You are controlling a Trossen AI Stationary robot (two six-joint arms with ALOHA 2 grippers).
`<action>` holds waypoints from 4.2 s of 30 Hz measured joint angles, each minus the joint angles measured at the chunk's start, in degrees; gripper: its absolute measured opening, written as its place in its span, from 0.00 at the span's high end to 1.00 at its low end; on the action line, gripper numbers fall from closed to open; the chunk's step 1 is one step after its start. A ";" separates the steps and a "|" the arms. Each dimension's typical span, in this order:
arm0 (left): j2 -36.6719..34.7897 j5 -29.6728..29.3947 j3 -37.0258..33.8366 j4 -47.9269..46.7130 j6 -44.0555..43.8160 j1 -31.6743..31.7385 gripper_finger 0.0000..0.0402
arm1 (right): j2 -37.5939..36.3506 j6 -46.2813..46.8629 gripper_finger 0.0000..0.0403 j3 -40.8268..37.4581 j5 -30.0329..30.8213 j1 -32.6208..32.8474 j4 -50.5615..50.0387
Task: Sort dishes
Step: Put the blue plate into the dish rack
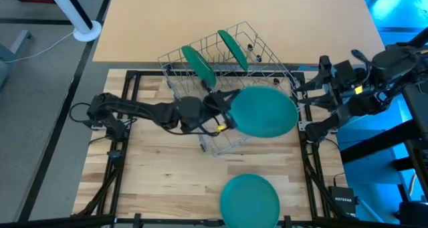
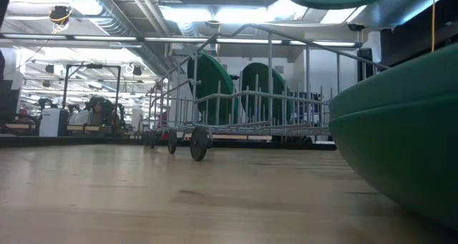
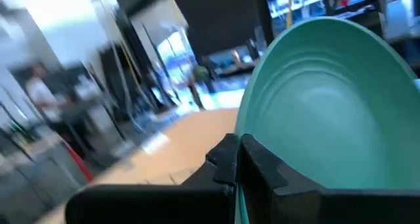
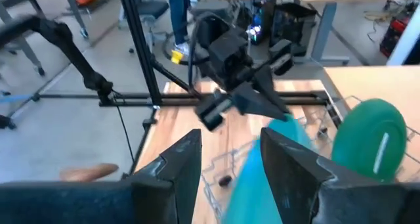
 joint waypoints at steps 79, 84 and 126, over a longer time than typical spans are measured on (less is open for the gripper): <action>1.62 11.42 -0.07 3.57 43.03 12.55 1.00 | -17.16 17.37 0.60 -60.09 46.79 -0.35 27.05; 1.62 10.97 -0.07 2.43 43.16 12.96 1.00 | -15.84 15.89 0.60 -58.49 45.61 -0.35 28.44; 1.62 10.62 -0.07 0.25 41.87 11.40 1.00 | -12.20 7.02 0.60 -57.51 52.84 -0.87 27.78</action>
